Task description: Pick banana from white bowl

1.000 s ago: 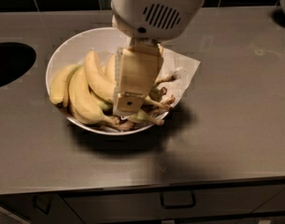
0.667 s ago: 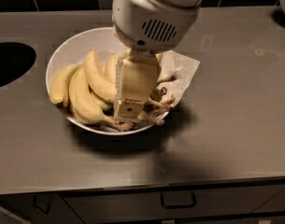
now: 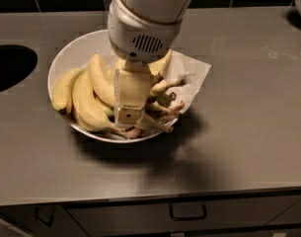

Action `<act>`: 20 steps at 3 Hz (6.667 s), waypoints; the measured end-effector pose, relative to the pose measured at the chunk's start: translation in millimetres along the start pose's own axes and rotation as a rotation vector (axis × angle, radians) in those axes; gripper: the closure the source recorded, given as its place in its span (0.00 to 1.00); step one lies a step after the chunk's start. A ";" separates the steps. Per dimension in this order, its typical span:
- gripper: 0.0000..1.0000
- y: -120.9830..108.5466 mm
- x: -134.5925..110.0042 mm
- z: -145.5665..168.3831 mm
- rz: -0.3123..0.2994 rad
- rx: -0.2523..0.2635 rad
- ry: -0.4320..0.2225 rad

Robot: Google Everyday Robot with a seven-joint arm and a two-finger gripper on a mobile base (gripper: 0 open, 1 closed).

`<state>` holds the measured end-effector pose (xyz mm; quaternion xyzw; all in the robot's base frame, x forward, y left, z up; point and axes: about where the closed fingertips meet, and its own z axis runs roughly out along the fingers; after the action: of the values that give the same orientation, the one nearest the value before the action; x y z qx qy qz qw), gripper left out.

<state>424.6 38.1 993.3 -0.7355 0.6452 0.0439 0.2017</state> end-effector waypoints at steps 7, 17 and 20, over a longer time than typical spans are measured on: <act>0.12 -5.4 17.8 33.6 0.083 -0.041 0.050; 0.50 3.9 25.0 17.1 0.208 -0.024 0.113; 0.50 11.5 17.5 22.1 0.210 -0.036 0.108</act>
Offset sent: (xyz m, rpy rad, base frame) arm 0.0268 0.0048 -0.0374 -0.0802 0.0659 -0.0131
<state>420.7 28.7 964.6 -0.6687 0.7278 0.0367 0.1476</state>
